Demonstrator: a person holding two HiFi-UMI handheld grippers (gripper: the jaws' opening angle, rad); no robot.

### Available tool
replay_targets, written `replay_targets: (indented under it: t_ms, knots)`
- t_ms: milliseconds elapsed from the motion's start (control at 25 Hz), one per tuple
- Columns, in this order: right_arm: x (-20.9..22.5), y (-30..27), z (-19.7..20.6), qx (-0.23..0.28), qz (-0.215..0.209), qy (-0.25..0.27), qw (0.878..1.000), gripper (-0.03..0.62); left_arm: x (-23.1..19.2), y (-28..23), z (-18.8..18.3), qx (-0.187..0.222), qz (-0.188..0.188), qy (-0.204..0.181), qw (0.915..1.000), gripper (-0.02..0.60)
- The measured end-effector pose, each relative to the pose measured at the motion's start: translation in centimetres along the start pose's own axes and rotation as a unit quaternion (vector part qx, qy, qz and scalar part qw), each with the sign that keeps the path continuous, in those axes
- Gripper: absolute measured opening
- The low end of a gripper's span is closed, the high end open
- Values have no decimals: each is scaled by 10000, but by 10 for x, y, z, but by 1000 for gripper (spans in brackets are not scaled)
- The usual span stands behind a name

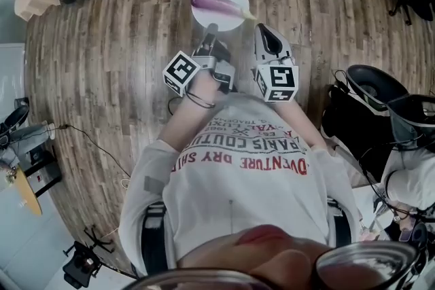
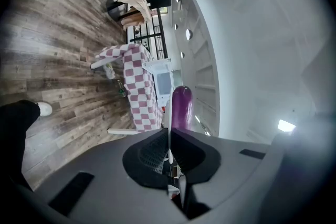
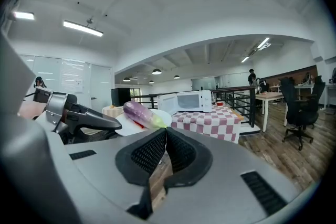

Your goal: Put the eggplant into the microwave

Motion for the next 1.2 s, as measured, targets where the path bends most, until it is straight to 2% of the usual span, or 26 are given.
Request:
replay_targets:
  t_ms: [400,760,1000,1200]
  knots:
    - [17,-132,-36,-227,287,16,9993,26,-3,-121,-92,-305,103,113,9994,34]
    - [20,-254,-77,-167,653,73,9977,26,-1,-228,-181,-694,265,69,9972,34]
    - [34,-312,-93,-184,805,48,9966,26,-9,-275,-215,-802,244,152,9964,34]
    - [53,-347,-91,-290,758,43,9967,26,-24,-309,-222,-777,83,280,9965,34]
Point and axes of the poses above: the fingertips, and each gripper's own axes: y backward along the fingers, x to its right, z out of its underside, the point moved 6 cm from there along y, backward along the fingers, and after that the axes turned 7 degrees about -y, right-handed, at the moved point
